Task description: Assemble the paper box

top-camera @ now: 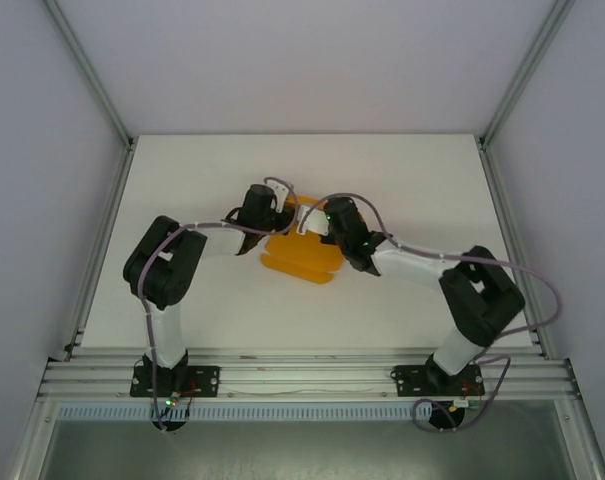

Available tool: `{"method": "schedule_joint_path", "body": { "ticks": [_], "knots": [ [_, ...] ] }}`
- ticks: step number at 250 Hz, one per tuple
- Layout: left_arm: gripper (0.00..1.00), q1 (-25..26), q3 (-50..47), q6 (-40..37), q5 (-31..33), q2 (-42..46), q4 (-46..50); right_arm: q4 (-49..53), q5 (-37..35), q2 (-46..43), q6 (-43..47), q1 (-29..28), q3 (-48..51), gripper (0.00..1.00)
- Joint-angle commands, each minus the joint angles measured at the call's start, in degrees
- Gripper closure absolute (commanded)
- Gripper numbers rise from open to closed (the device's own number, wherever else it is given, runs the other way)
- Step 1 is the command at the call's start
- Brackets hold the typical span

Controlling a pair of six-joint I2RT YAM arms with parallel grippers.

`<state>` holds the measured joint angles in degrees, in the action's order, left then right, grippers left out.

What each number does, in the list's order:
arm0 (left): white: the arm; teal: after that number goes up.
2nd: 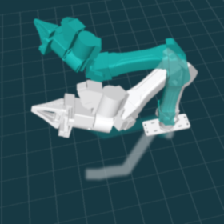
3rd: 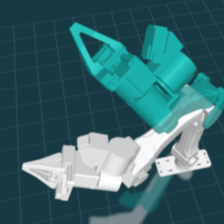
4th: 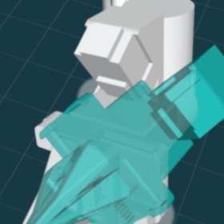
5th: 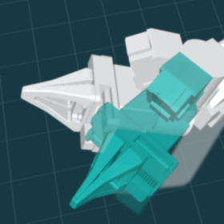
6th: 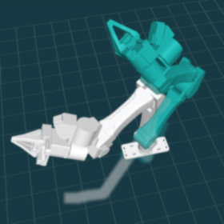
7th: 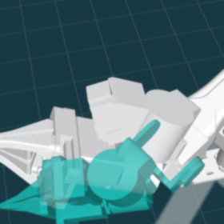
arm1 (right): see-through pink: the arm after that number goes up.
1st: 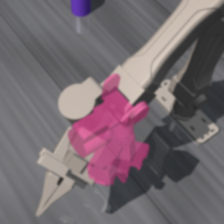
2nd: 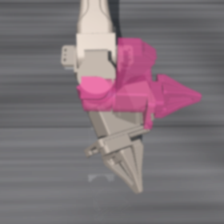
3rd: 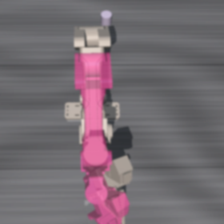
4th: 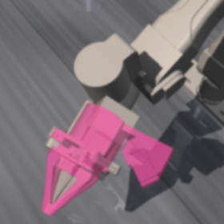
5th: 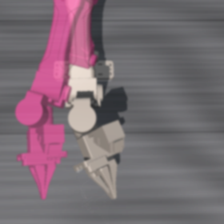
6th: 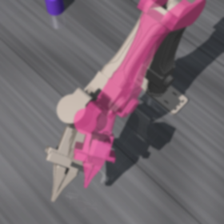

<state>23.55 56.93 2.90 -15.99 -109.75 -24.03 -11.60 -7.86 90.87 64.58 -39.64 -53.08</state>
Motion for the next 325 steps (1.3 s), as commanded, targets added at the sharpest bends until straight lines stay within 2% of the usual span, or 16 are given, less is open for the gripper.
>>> {"method": "schedule_joint_path", "body": {
  "ticks": [1,13,22,39,56,71,85,110,136,188,253,267,284,325],
  "knots": [
    [1.0,0.8,-4.4,-2.5,-1.4,3.5,-2.5,10.0,8.6,-8.8,-13.1,1.7,-0.5,0.31],
    [1.0,1.0,-6.0,-3.6,-2.0,4.6,-3.0,15.1,14.9,-12.2,-19.4,3.6,-1.2,0.18],
    [1.0,1.3,-7.5,-4.4,-2.7,5.5,-4.1,16.9,19.9,-14.1,-24.3,5.5,-1.3,0.01],
    [1.0,1.6,-10.2,-5.7,-5.2,7.1,-6.2,14.5,27.0,-16.2,-34.8,9.1,-0.2,0.0],
    [1.0,2.3,-12.4,-6.5,-7.5,8.5,-7.9,11.3,28.1,-15.8,-44.7,11.4,0.3,0.0],
    [1.0,3.3,-13.4,-7.7,-8.2,9.1,-8.8,13.6,27.4,-13.3,-50.9,12.5,-3.0,0.0],
    [1.0,4.4,-13.7,-9.1,-7.0,8.9,-8.7,19.0,30.0,-9.7,-53.6,13.3,-7.4,0.0],
    [1.0,5.8,-13.4,-10.6,-4.2,7.7,-8.5,28.8,36.7,-2.5,-52.4,13.6,-15.3,0.08],
    [1.0,5.9,-13.6,-9.8,-4.4,7.0,-10.5,33.3,41.8,3.2,-50.0,13.6,-19.9,0.1],
    [1.0,6.0,-12.3,-9.1,-4.3,5.3,-10.4,34.1,45.7,7.7,-51.4,13.6,-20.3,0.14],
    [1.0,6.0,-12.7,-7.5,-3.2,4.1,-11.1,31.8,45.3,12.0,-54.6,13.6,-17.8,0.17],
    [0.93,6.0,-12.8,-6.8,-3.3,3.9,-11.7,32.8,44.7,12.8,-54.1,13.6,-17.9,0.19],
    [0.92,5.9,-12.6,-6.2,-3.6,3.7,-12.5,34.2,43.9,13.5,-53.6,13.6,-18.1,0.2],
    [0.74,6.0,-12.0,-5.5,-3.6,3.3,-14.4,35.6,43.7,14.7,-52.6,13.8,-18.5,0.21]
  ]
}}
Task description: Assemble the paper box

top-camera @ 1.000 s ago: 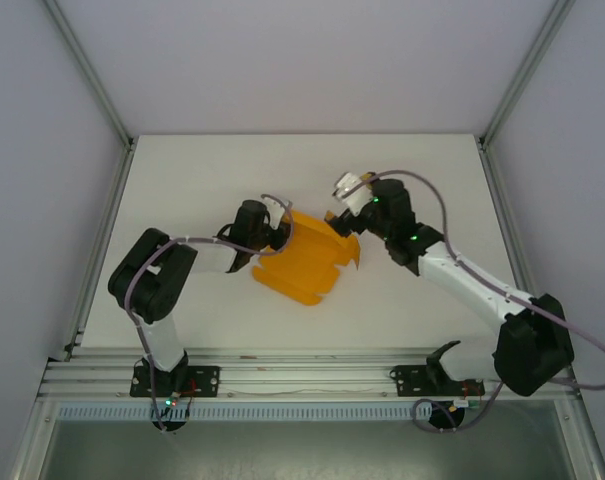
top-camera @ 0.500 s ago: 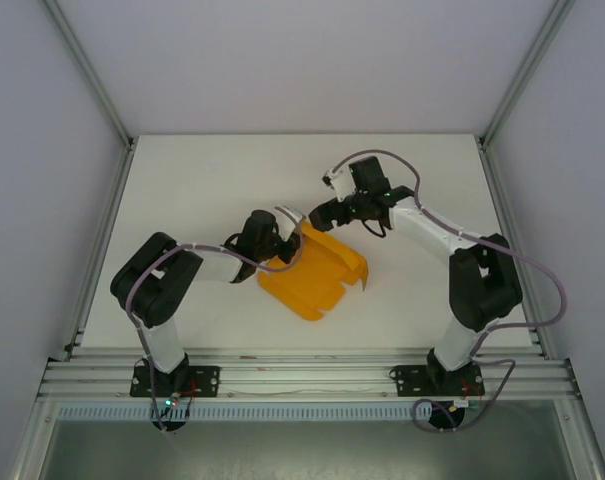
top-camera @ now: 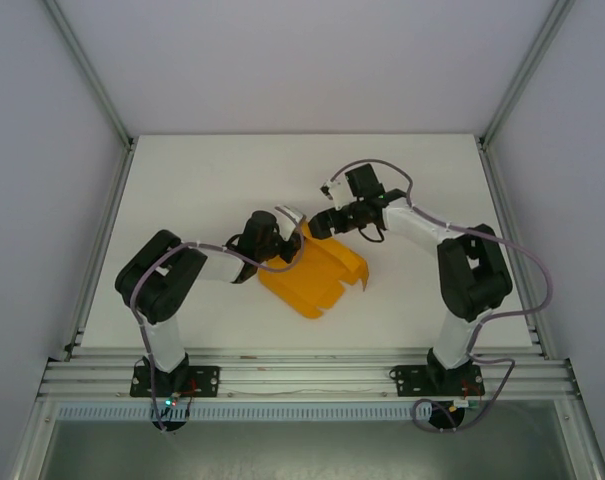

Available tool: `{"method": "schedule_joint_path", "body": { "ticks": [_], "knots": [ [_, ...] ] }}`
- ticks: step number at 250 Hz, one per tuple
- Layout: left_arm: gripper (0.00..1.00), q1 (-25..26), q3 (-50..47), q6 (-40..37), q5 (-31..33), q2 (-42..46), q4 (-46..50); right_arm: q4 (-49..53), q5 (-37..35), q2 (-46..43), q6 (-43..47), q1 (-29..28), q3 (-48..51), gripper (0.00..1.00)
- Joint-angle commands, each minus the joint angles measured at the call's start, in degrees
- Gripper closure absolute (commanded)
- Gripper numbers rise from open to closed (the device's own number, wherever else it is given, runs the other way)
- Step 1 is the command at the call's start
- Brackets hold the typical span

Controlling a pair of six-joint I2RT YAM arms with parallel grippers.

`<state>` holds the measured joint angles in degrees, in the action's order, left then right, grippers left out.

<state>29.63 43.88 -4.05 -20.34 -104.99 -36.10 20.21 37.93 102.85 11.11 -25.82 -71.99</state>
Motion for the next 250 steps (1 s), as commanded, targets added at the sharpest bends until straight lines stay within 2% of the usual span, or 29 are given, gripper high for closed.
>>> {"method": "schedule_joint_path", "body": {
  "ticks": [1,58,92,124,142,161,183,226,250],
  "knots": [
    [0.73,-0.1,1.0,1.4,0.8,-1.4,-2.4,3.8,-2.1,2.7,0.8,0.0,0.4,0.21],
    [0.65,-0.6,1.8,2.1,2.6,-2.6,-6.7,4.4,0.6,3.4,1.6,0.6,-0.1,0.22],
    [0.65,-1.7,3.7,5.2,-2.6,-3.7,-8.0,5.7,2.2,4.1,1.9,1.1,-0.9,0.22],
    [0.65,-1.9,5.4,6.6,-4.5,-4.0,-7.6,5.6,5.5,4.7,2.0,1.5,-1.2,0.22],
    [0.74,-2.2,4.9,8.7,-5.6,-4.7,-10.3,6.4,5.9,5.2,2.1,1.6,-1.7,0.23],
    [0.77,-2.7,5.8,9.7,-8.5,-6.0,-10.9,6.7,6.4,5.5,2.6,1.7,-1.8,0.23],
    [1.0,-2.7,7.0,10.7,-10.3,-6.8,-11.2,6.6,7.5,5.7,2.2,2.0,-1.8,0.24],
    [1.0,-2.6,6.6,10.5,-5.5,-5.4,-8.0,3.8,6.4,2.6,0.4,2.6,-0.5,0.21],
    [1.0,-2.5,4.3,11.2,-2.1,-2.5,-7.8,0.7,3.0,-1.6,-1.2,3.0,1.0,0.19]
  ]
}}
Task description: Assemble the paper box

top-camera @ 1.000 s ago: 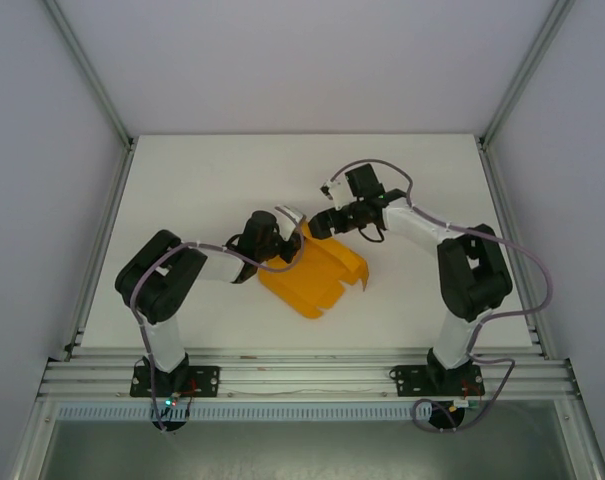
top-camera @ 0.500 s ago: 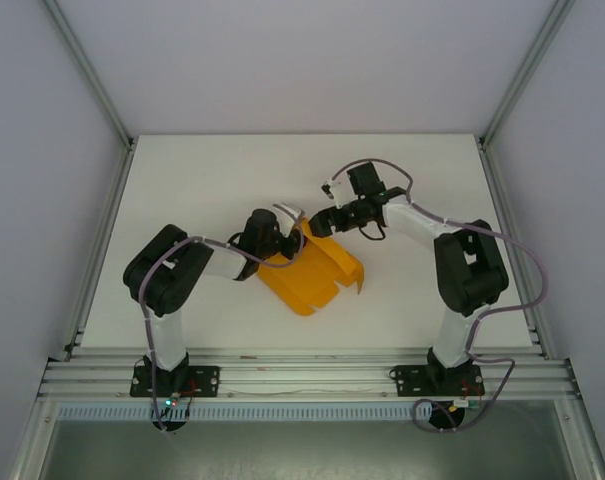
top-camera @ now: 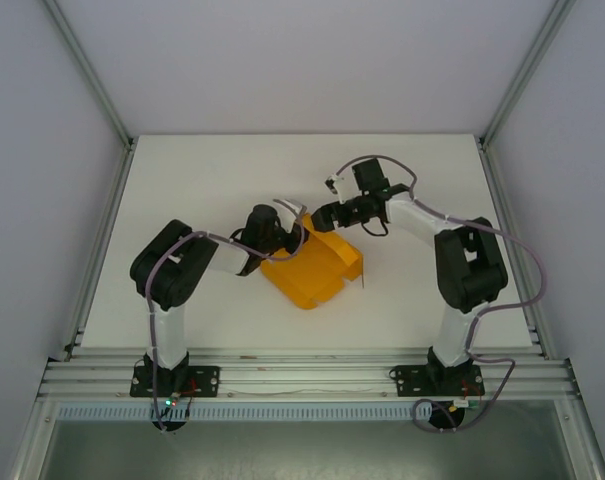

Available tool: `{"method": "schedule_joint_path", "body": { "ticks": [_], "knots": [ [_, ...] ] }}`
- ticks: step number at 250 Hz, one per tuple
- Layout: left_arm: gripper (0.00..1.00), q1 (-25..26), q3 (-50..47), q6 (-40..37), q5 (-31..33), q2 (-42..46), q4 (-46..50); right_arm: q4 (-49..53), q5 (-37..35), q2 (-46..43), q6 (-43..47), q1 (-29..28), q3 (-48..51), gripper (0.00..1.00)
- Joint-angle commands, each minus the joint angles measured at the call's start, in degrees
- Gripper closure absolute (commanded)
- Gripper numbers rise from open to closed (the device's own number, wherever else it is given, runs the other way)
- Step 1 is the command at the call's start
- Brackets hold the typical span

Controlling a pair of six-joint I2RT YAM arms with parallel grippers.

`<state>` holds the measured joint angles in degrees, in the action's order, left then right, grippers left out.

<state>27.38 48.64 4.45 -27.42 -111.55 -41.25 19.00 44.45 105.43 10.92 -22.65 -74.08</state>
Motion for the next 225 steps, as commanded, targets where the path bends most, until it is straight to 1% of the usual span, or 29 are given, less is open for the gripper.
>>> {"method": "schedule_joint_path", "body": {
  "ticks": [1,17,39,55,73,87,98,118,140,163,172,185,202,225],
  "knots": [
    [1.0,-0.3,-0.6,2.8,5.1,4.2,-2.5,1.8,-3.7,-4.4,-1.1,-0.2,3.1,0.19],
    [1.0,-0.4,-1.5,5.1,8.4,6.5,0.5,-0.5,-7.6,-8.2,-2.9,0.2,4.7,0.17],
    [1.0,-0.5,-1.7,8.6,11.5,9.3,5.9,-2.7,-11.0,-15.1,-1.9,0.5,8.1,0.15],
    [1.0,-0.7,-1.6,10.1,11.0,10.9,9.7,-3.9,-12.4,-20.7,-0.2,0.4,11.2,0.13],
    [1.0,-1.0,-2.0,12.1,10.7,12.5,11.8,-4.6,-12.8,-26.8,1.9,0.5,14.8,0.12],
    [1.0,-1.4,-1.8,13.8,10.2,13.6,13.4,-4.4,-11.8,-30.6,3.6,0.5,17.2,0.12],
    [1.0,-1.8,-1.4,14.9,8.5,14.4,14.4,-2.9,-10.0,-33.0,6.0,0.5,18.6,0.12],
    [1.0,-2.7,-0.5,17.6,5.2,15.2,15.7,-1.5,-8.0,-35.0,8.0,0.5,20.1,0.13],
    [1.0,-3.4,-0.3,18.8,-0.5,16.1,14.5,-2.1,-7.8,-34.3,7.0,0.4,20.2,0.17],
    [1.0,-3.4,0.2,18.4,-2.8,16.6,15.5,-3.4,-8.1,-32.3,7.0,0.5,19.0,0.2],
    [1.0,-3.3,0.7,18.7,-2.7,16.5,16.8,-4.2,-8.0,-31.6,7.0,0.5,18.5,0.23],
    [1.0,-3.4,1.7,19.2,-2.7,16.2,18.3,-5.4,-7.7,-30.5,6.6,0.5,17.9,0.29],
    [1.0,-3.4,2.6,19.7,-2.9,16.0,19.9,-6.0,-7.8,-28.9,6.4,0.3,16.8,0.39],
    [1.0,-3.3,2.7,20.6,-3.6,15.9,19.8,-5.9,-8.0,-27.2,6.9,0.1,15.7,0.52]
  ]
}}
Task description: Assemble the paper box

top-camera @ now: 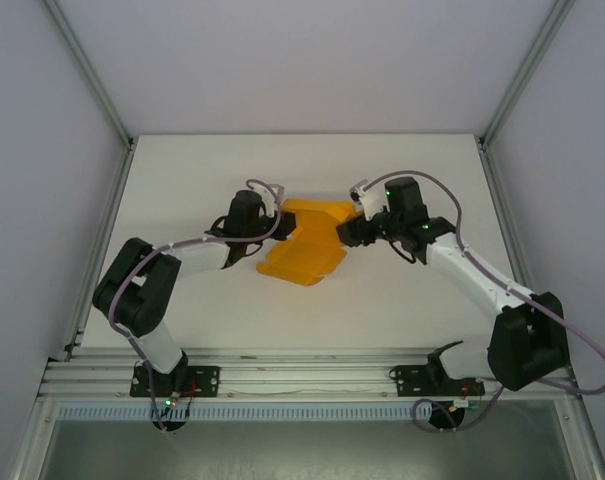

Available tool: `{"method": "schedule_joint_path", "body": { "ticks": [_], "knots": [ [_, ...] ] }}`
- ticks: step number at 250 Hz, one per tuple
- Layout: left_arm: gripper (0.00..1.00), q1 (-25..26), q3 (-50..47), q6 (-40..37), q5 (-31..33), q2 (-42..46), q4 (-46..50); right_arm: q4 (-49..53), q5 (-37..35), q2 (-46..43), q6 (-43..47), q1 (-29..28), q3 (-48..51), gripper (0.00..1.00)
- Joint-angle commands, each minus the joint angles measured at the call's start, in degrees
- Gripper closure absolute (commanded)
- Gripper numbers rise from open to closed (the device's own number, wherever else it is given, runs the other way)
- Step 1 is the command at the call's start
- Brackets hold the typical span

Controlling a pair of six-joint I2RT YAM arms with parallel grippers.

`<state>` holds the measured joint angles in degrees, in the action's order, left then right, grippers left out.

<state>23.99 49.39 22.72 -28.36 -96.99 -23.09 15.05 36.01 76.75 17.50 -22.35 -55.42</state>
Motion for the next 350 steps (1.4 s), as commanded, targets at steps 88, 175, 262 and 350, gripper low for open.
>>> {"method": "schedule_joint_path", "body": {
  "ticks": [88,175,262,350],
  "knots": [
    [1.0,2.1,9.2,1.7,17.8,-1.9,16.9,-5.9,-10.9,1.3,-1.3,-4.6,-1.8,1.0],
    [1.0,5.2,16.6,3.1,36.9,-4.6,28.2,-10.8,-12.3,0.7,-2.1,-6.3,1.3,1.0],
    [1.0,5.5,6.0,-4.9,26.8,4.9,13.0,-13.7,-18.4,-1.7,-4.1,-6.3,2.8,0.66],
    [1.0,5.5,2.0,-4.3,30.2,9.8,12.2,-11.0,-25.2,-10.5,-4.3,-6.1,6.6,0.03]
  ]
}}
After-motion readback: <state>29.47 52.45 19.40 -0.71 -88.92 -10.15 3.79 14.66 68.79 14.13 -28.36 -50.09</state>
